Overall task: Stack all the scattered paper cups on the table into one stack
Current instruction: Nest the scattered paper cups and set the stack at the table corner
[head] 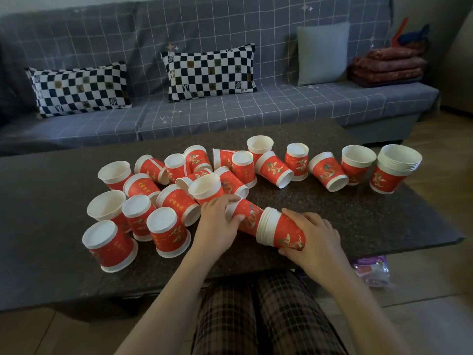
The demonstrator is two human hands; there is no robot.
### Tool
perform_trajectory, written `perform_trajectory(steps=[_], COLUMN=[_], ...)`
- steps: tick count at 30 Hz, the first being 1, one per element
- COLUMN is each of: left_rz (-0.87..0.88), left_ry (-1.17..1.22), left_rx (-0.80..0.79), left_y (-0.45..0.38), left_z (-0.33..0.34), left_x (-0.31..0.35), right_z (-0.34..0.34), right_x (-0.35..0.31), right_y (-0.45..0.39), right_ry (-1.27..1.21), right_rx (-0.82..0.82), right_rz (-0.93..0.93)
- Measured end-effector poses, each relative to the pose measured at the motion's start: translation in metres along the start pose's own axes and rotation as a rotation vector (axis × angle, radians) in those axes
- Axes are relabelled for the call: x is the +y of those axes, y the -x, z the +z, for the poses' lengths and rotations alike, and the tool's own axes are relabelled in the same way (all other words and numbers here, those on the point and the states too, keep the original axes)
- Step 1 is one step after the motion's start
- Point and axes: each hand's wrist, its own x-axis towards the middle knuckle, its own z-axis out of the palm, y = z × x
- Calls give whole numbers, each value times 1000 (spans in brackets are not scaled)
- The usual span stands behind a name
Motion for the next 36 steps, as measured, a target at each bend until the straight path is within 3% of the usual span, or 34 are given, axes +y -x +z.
perform_trajectory(steps=[6, 12, 15, 19, 21, 23, 25, 28, 32, 36], left_rz=[-77, -9, 57, 164, 102, 10, -20, -81, -231, -261], left_ry=[293, 322, 252, -146, -343, -427, -348, -34, 433, 477], left_rx=[-128, -274, -133, 308, 340, 270, 258, 260, 66, -138], left_y=[-3, 6, 8, 7, 3, 0, 1, 5, 8, 9], left_z=[-4, 3, 3, -2, -3, -4, -3, -5, -7, -2], left_x=[10, 23, 23, 16, 12, 11, 12, 24, 46, 61], right_z=[-3, 9, 11, 9, 8, 7, 5, 1, -9, -16], right_x=[3, -10, -11, -6, -4, -3, -1, 4, 12, 12], right_y=[-6, -11, -13, -12, -12, -12, -11, -8, -4, -1], right_ry=[15, -5, -29, -22, -31, -34, -40, -89, -174, -180], right_rx=[13, -8, 27, 42, 46, 47, 60, 92, 133, 165], right_rz=[-9, -65, -55, -31, -32, -33, -33, -17, 10, -5])
